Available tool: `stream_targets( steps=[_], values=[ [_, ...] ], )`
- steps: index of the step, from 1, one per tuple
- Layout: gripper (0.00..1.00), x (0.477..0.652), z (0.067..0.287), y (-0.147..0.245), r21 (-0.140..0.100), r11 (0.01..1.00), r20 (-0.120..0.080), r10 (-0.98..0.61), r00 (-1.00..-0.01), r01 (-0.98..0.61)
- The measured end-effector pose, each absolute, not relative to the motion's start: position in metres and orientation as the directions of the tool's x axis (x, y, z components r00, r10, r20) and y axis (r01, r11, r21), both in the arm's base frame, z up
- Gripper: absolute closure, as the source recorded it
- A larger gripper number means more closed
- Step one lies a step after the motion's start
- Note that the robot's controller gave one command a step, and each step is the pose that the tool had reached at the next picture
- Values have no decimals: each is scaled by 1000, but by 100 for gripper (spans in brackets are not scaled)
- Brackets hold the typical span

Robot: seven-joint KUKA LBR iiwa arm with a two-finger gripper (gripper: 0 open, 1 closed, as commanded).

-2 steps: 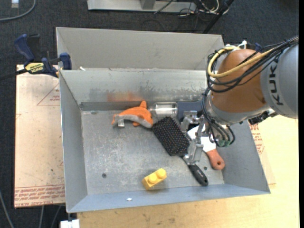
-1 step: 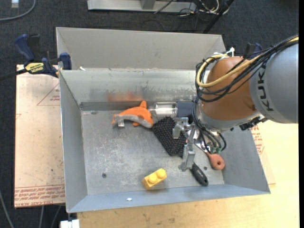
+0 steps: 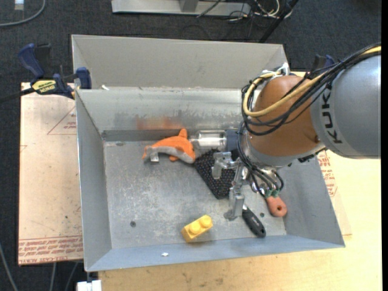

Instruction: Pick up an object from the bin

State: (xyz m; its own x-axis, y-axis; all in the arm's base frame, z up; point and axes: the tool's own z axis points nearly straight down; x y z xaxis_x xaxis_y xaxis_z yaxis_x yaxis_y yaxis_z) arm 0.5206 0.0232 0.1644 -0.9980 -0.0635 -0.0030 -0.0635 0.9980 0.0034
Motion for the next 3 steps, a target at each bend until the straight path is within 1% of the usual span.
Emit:
stream_targets(
  steps=[1, 2, 3],
  values=[
    [0, 526, 140, 38, 4, 996, -3, 93, -996, 93],
    [0, 501, 106, 48, 4, 996, -5, -94, -996, -94],
    [0, 493, 77, 49, 3, 958, -10, -287, -958, -287]
  ],
)
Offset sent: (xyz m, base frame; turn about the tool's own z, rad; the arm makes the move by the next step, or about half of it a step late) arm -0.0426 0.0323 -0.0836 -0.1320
